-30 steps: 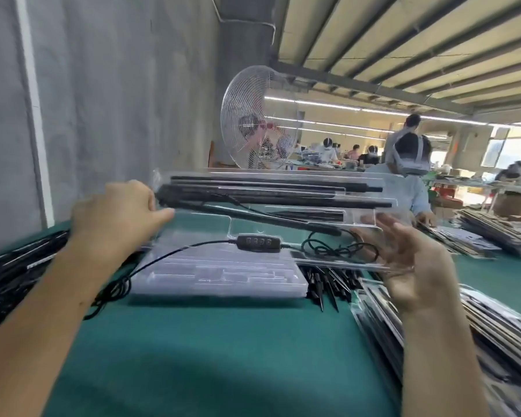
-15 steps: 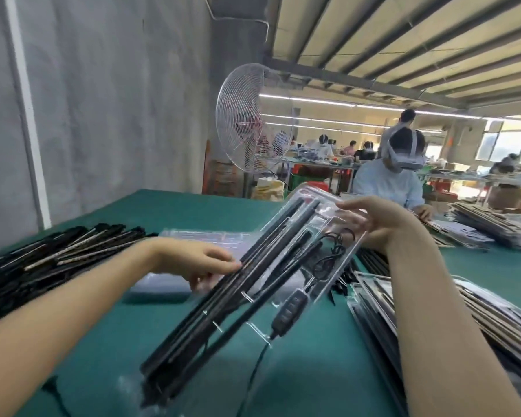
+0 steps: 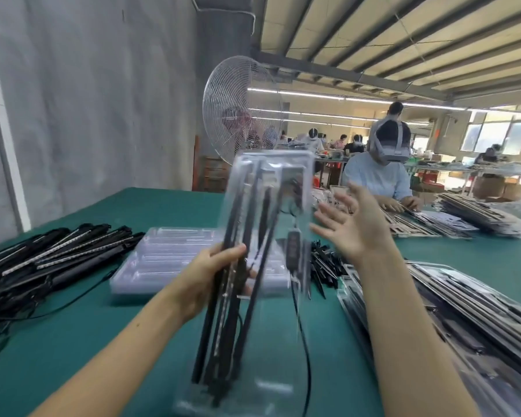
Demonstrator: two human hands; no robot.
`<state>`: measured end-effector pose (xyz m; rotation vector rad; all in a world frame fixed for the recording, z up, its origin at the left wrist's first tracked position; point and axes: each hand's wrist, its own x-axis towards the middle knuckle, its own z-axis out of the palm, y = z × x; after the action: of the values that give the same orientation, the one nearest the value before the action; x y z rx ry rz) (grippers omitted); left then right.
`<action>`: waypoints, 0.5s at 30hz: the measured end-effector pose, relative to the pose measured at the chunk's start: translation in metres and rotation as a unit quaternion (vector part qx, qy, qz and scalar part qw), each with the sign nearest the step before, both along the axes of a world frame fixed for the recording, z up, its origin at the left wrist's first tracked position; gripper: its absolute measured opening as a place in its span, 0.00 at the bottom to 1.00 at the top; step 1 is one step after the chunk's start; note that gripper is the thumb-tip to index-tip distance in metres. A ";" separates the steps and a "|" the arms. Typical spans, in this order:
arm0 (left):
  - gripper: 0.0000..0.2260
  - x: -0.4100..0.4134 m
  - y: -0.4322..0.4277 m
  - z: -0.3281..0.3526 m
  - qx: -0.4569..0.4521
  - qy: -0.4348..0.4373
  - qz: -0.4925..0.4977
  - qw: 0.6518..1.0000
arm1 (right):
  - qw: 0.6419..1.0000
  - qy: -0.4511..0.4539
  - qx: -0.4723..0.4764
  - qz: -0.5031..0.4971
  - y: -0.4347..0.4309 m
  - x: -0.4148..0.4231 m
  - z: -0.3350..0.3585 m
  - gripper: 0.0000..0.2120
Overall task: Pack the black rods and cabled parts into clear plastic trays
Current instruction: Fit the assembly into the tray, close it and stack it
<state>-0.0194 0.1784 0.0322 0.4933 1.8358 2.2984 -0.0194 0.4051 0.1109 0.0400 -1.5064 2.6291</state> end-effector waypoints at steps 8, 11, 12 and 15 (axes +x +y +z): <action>0.25 -0.015 -0.024 0.020 0.127 -0.025 0.109 0.986 | 0.965 0.003 0.216 0.152 -0.019 0.082 -0.086 0.21; 0.16 -0.012 -0.030 0.021 0.126 -0.013 0.138 0.982 | 0.969 0.033 0.218 0.114 -0.015 0.094 -0.087 0.16; 0.14 -0.012 -0.031 0.021 0.128 -0.022 0.149 0.980 | 0.972 0.048 0.212 0.087 -0.014 0.096 -0.086 0.15; 0.18 -0.009 -0.026 0.021 0.127 -0.066 0.160 0.977 | 0.964 0.104 0.244 -0.007 -0.016 0.101 -0.084 0.06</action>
<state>-0.0280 0.1525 0.0535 0.0721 1.6704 2.7210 0.0818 0.3894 0.0265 0.3311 -2.0136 2.0966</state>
